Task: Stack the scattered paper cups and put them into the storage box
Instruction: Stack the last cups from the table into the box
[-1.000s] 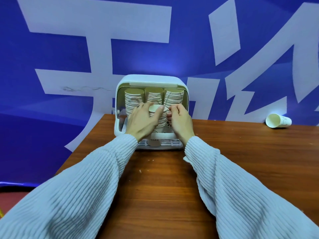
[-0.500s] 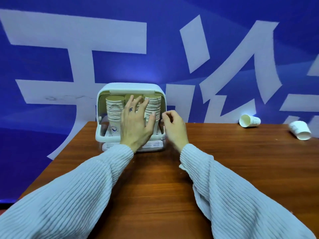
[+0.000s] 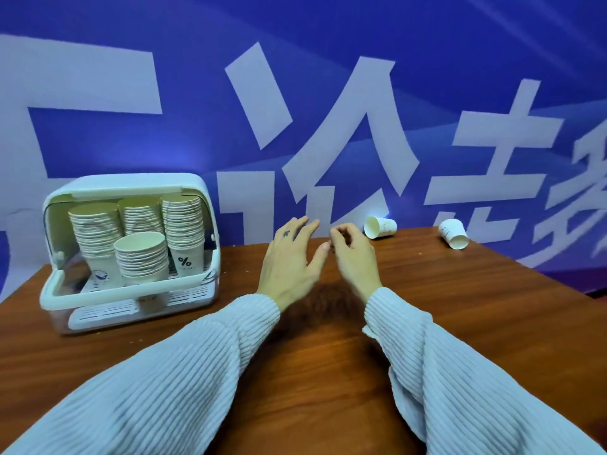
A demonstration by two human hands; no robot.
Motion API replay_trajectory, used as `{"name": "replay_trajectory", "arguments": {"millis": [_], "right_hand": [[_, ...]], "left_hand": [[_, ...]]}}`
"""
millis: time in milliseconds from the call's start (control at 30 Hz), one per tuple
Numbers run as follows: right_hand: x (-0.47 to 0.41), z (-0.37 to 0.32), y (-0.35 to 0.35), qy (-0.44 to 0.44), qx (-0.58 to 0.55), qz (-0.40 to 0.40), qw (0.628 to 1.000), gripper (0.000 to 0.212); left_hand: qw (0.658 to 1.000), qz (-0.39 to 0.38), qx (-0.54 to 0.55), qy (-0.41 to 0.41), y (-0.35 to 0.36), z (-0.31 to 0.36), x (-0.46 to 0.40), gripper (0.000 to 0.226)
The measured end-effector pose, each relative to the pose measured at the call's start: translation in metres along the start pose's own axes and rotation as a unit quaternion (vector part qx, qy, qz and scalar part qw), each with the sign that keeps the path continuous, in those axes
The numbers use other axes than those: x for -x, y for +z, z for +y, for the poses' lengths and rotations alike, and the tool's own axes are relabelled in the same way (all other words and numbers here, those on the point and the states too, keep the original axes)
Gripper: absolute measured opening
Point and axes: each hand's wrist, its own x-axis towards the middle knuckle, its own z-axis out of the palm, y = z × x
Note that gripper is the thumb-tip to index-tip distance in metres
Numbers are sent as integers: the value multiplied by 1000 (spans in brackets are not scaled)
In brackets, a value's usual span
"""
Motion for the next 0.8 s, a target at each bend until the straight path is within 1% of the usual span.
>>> {"name": "replay_trajectory", "arguments": {"millis": [233,500,600,700,800], "right_hand": [[-14,35,-73,32,15,49,998,17],[-30,75,-131,58,40,98,993,15],[-39,90,-148,76,49,104,990,13],[-44,109,-163,91,54,127,986,14],[-45,137,-176,109,108,131,979,13]], "left_hand": [[998,-41,22,30,54,45,-17,55],[996,-83,29,20,108,67,-33,56],[995,-96,37,6,128,67,-39,56],[992,-116,47,-16,152,66,-44,57],[984,-138,91,-66,178,65,-51,60]]}}
